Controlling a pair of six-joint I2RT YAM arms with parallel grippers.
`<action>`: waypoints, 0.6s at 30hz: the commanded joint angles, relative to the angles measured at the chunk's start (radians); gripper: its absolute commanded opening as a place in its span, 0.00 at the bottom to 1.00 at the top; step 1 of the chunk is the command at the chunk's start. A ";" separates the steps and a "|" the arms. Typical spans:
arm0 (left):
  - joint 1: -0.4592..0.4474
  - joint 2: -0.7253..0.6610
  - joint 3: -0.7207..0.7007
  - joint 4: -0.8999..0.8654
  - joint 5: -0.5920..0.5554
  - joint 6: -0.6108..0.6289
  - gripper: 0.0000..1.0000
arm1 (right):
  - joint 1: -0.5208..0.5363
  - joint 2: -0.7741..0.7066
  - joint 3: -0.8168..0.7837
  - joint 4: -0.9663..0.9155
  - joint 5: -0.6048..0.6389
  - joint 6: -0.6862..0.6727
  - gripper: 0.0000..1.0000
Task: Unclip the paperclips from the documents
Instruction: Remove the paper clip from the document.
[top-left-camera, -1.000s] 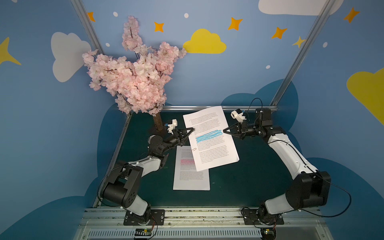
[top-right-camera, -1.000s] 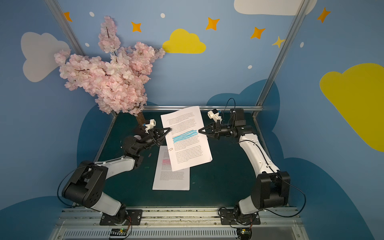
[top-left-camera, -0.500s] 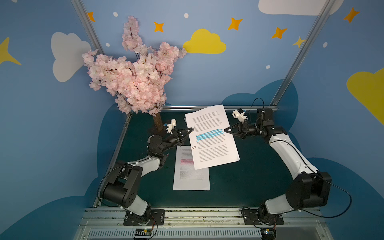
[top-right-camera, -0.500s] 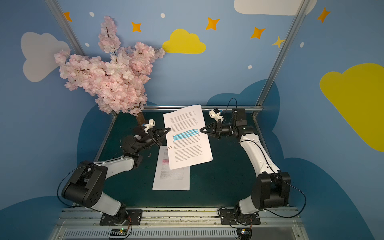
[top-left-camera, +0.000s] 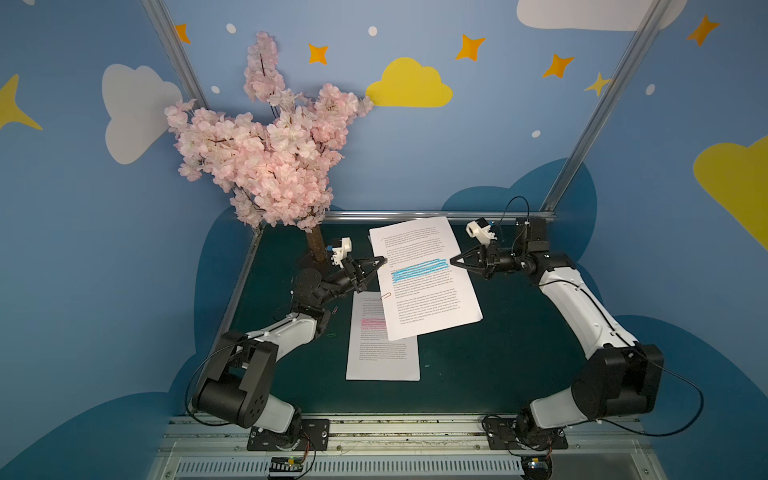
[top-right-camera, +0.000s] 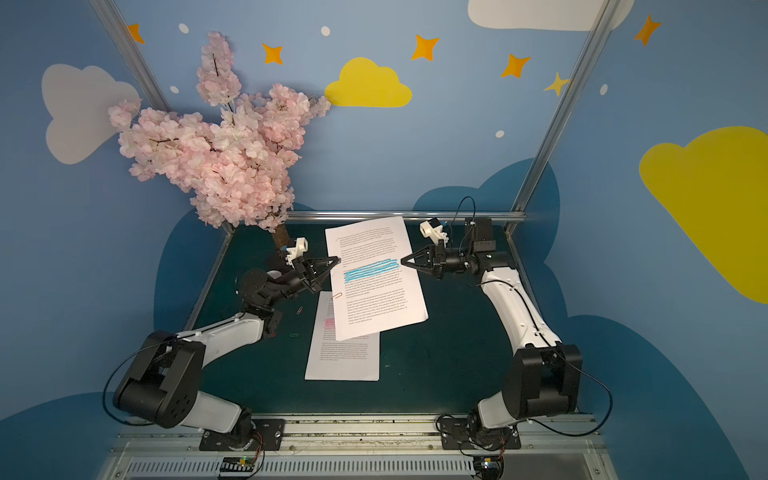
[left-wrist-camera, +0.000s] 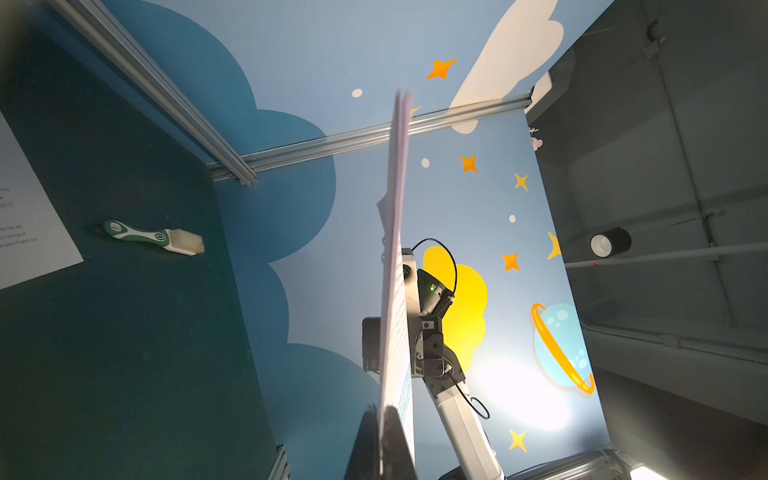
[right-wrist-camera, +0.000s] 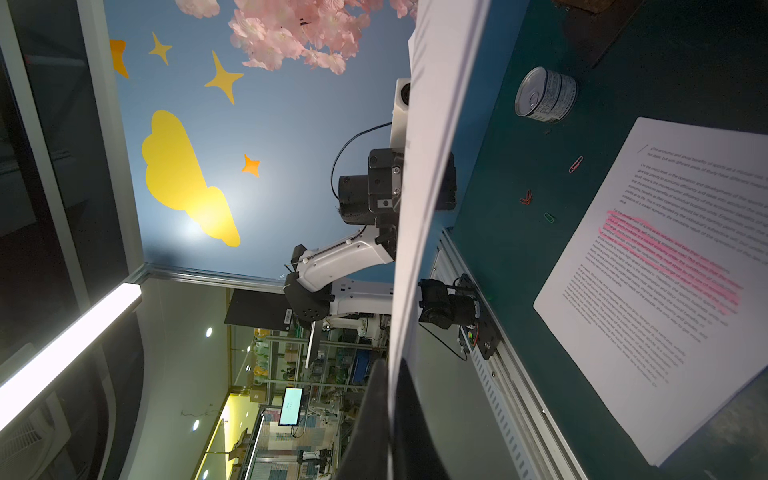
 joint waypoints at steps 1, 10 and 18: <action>0.015 -0.048 0.005 -0.112 0.021 0.086 0.03 | -0.029 -0.046 0.007 -0.016 -0.017 -0.030 0.00; 0.019 -0.096 -0.001 -0.210 0.027 0.134 0.03 | -0.049 -0.072 0.008 -0.022 -0.011 -0.033 0.00; 0.028 -0.128 -0.014 -0.267 0.013 0.163 0.03 | -0.080 -0.102 -0.008 -0.019 -0.006 -0.028 0.00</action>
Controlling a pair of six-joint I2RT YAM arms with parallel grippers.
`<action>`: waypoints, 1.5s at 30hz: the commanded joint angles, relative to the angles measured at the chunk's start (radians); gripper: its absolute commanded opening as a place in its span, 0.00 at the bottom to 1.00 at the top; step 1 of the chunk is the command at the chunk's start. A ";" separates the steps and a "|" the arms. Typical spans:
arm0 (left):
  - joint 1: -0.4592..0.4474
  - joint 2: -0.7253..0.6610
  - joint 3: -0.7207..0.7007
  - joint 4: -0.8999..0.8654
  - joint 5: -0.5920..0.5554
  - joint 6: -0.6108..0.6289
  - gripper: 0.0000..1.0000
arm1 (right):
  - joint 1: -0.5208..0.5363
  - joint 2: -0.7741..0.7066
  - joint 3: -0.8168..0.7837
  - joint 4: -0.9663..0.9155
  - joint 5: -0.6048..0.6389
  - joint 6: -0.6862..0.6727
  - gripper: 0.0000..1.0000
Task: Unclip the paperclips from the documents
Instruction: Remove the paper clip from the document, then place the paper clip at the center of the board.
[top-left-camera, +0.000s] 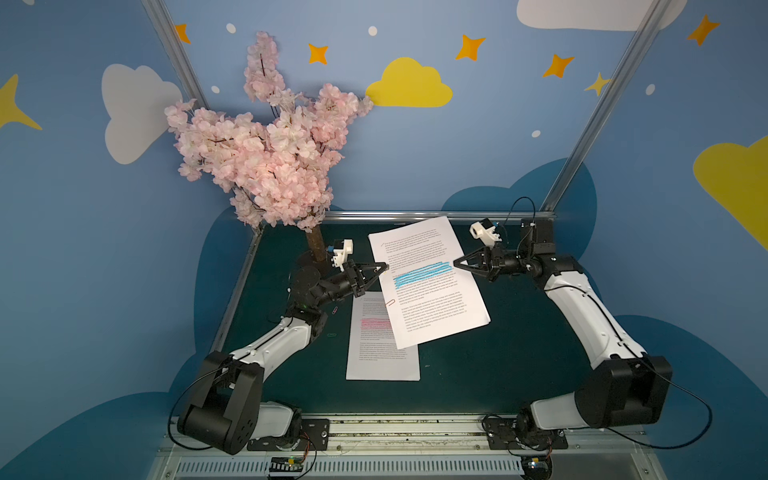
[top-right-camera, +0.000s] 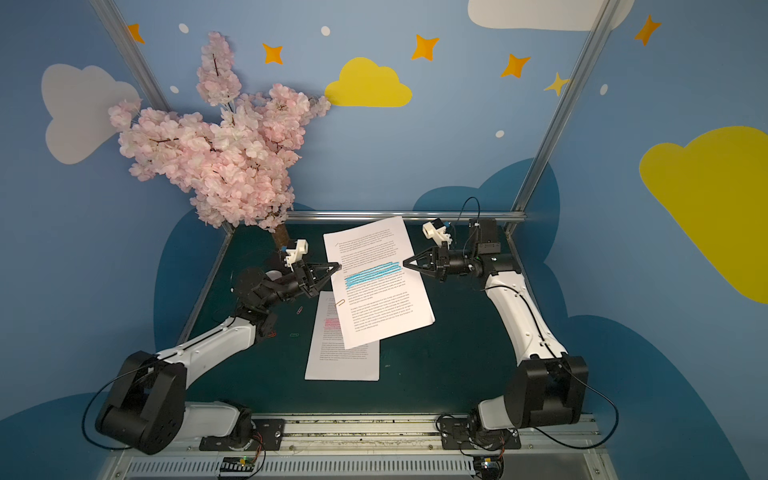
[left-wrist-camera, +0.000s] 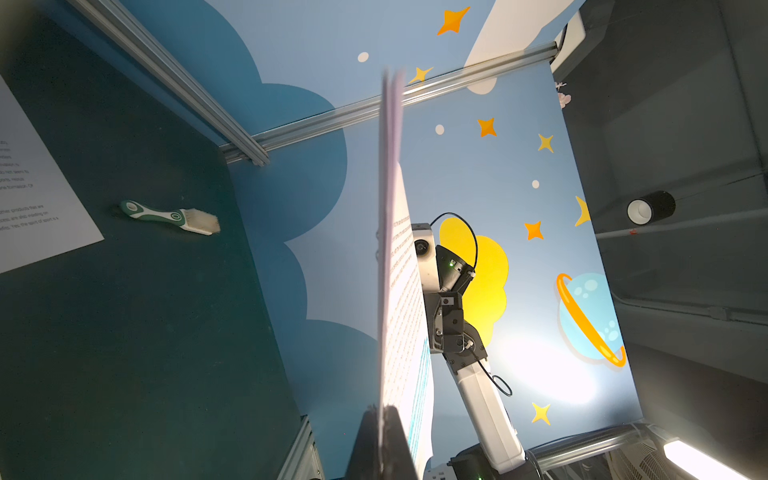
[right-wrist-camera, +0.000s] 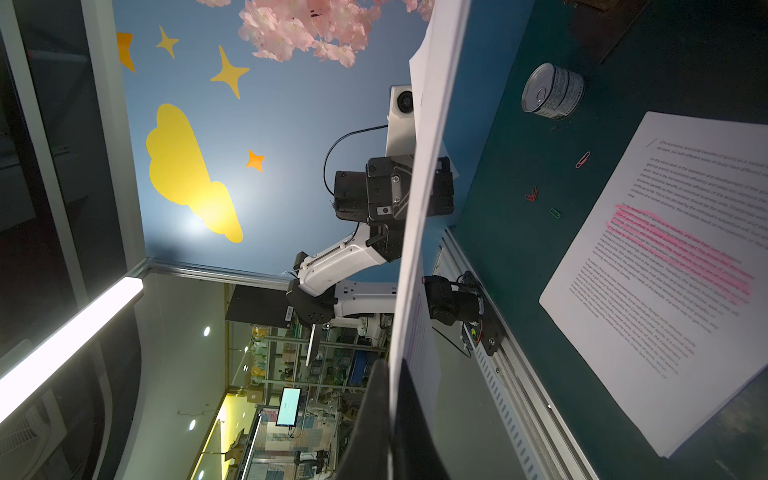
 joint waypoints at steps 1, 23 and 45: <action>0.039 -0.011 -0.017 -0.060 -0.030 0.033 0.03 | -0.070 -0.046 0.006 0.024 -0.002 -0.016 0.00; 0.060 -0.065 -0.070 -0.171 -0.072 0.080 0.03 | -0.097 -0.064 -0.001 0.130 0.015 0.074 0.00; 0.270 -0.067 -0.163 -1.109 -0.593 0.607 0.03 | -0.030 -0.126 -0.115 0.038 0.066 0.022 0.00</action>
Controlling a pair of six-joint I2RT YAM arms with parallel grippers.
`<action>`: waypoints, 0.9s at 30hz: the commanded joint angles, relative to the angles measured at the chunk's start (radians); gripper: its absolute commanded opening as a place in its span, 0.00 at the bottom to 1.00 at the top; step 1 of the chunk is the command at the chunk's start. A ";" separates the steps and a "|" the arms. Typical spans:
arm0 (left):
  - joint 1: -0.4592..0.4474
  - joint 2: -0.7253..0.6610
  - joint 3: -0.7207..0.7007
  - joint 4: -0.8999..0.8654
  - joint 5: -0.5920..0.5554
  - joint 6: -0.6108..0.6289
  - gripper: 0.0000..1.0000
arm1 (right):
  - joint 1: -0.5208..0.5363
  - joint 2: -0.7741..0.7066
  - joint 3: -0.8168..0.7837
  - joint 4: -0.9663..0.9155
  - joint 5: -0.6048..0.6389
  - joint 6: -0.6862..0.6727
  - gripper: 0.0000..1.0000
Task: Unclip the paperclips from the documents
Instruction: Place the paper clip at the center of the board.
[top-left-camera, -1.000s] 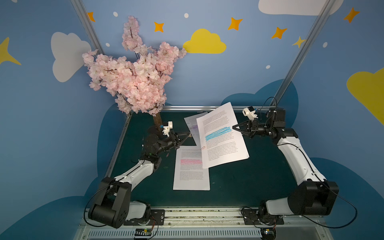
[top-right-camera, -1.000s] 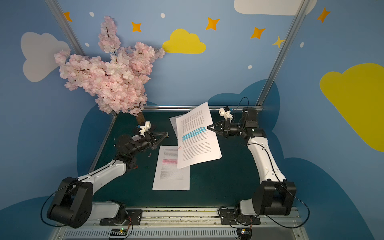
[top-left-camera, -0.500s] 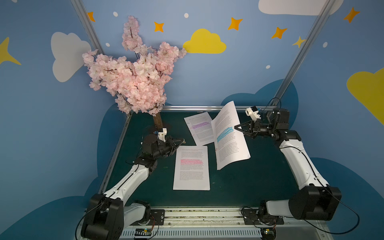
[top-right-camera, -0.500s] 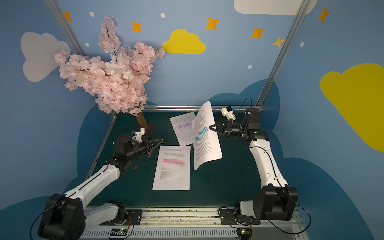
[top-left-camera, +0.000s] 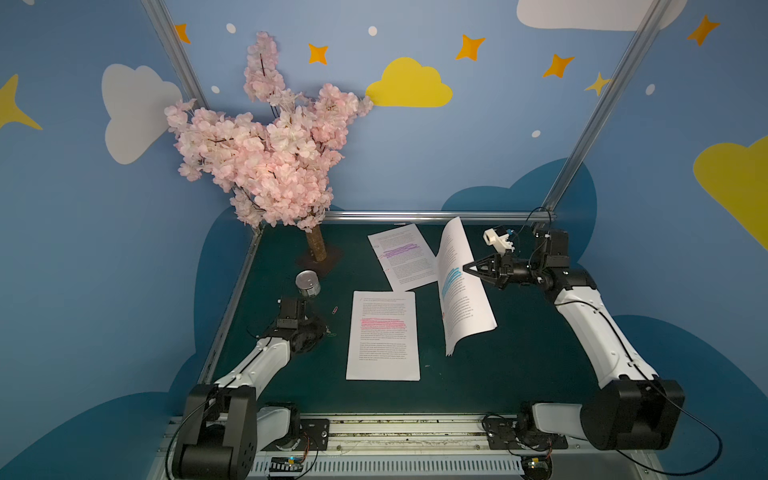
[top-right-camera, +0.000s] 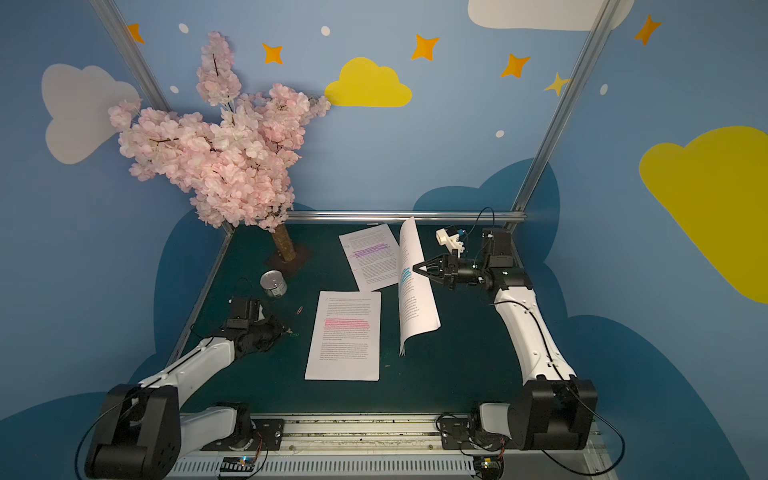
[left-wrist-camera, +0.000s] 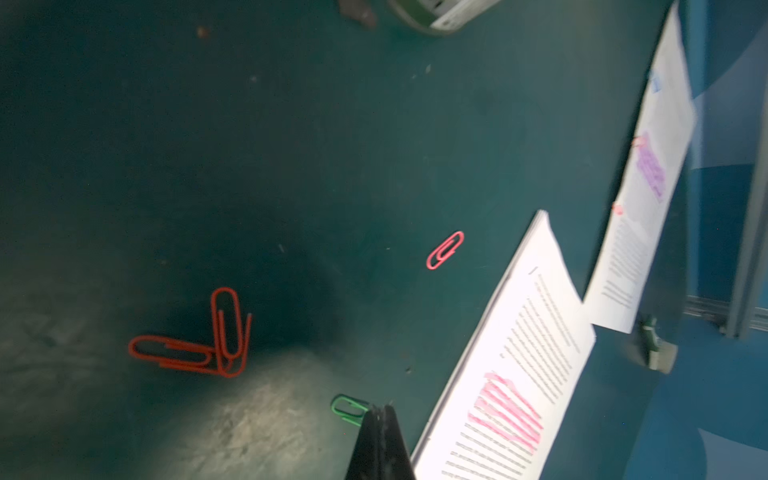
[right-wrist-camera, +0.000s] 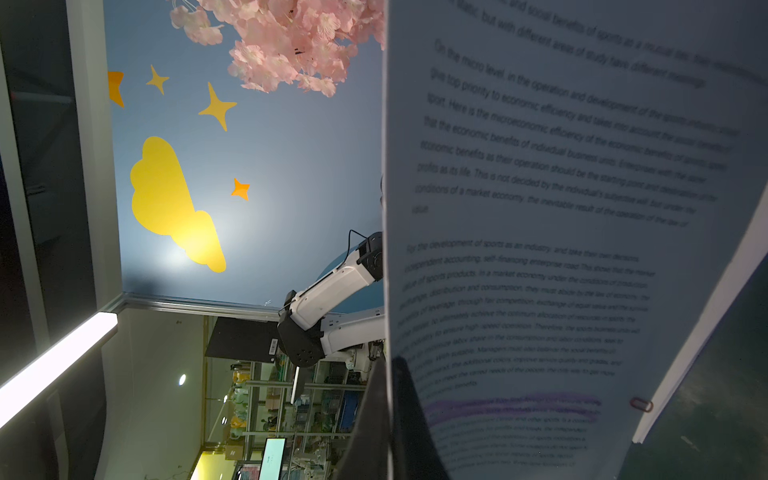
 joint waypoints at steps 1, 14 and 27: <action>0.015 0.052 0.026 0.022 -0.026 0.052 0.03 | 0.021 -0.019 0.016 -0.024 0.009 -0.027 0.00; 0.030 0.042 0.107 -0.091 0.020 0.157 0.99 | 0.070 -0.039 0.021 -0.031 0.038 -0.014 0.00; -0.077 -0.093 0.040 0.427 0.482 -0.191 1.00 | 0.147 0.005 0.003 0.195 0.093 0.138 0.00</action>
